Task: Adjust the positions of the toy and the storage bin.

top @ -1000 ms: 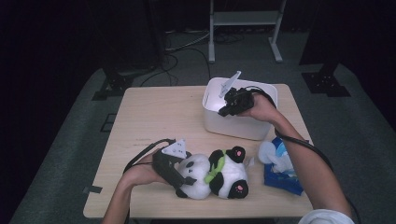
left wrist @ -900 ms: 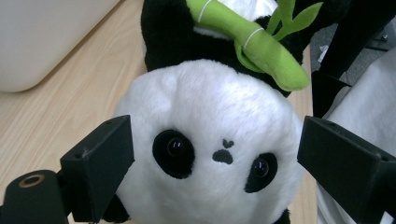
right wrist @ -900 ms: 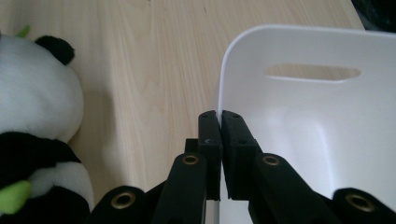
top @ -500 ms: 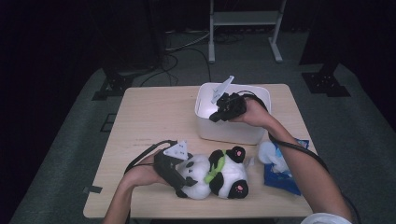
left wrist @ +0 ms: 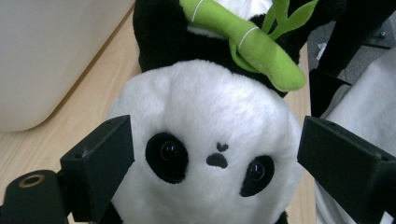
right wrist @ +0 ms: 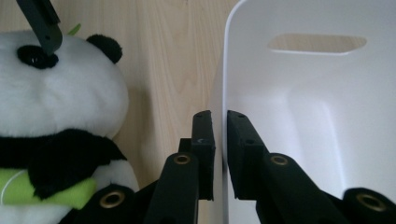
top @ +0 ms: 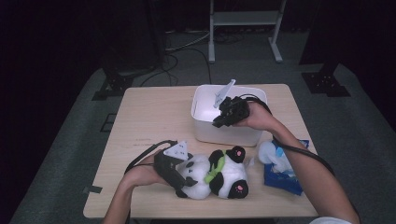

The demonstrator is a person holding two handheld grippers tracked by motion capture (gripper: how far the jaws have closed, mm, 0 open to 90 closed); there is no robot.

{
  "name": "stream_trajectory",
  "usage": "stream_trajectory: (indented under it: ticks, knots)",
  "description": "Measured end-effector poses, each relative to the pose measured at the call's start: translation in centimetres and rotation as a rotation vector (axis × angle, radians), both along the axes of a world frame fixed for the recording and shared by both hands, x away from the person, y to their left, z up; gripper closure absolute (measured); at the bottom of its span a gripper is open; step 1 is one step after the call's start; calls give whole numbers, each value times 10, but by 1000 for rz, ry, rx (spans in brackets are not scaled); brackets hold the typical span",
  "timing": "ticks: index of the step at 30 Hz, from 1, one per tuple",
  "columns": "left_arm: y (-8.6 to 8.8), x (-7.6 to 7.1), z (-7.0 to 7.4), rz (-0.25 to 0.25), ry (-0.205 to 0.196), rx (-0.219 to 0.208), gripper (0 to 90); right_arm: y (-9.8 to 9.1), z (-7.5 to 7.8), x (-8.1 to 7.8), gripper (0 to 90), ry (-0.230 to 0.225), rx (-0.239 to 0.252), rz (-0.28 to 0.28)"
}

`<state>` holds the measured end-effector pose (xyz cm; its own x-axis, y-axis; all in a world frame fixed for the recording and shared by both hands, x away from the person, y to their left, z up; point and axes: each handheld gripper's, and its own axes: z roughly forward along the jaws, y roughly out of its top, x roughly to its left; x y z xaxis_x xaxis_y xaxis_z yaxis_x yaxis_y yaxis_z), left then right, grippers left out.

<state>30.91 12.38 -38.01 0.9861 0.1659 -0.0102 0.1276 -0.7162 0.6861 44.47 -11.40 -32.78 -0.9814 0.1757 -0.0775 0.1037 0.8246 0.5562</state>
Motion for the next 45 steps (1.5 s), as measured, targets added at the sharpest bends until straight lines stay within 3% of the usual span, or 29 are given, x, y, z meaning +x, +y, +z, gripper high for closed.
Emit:
stream_trajectory:
  ticks: [2, 9, 24, 45]
  knots:
    - [0, 0, 0, 1, 0, 0, 95, -2, -1, -2, 871, -19, 4, -5]
    - [-1, 0, -2, 3, 7, -1, 96, 8, -1, -8, 876, -30, 9, 27]
    - [-3, -1, -4, -4, 4, 15, 95, 33, -2, -32, 875, -2, 24, 61]
    - [-1, 0, -7, 9, 13, 24, 96, 34, -3, -45, 871, 29, 47, 72]
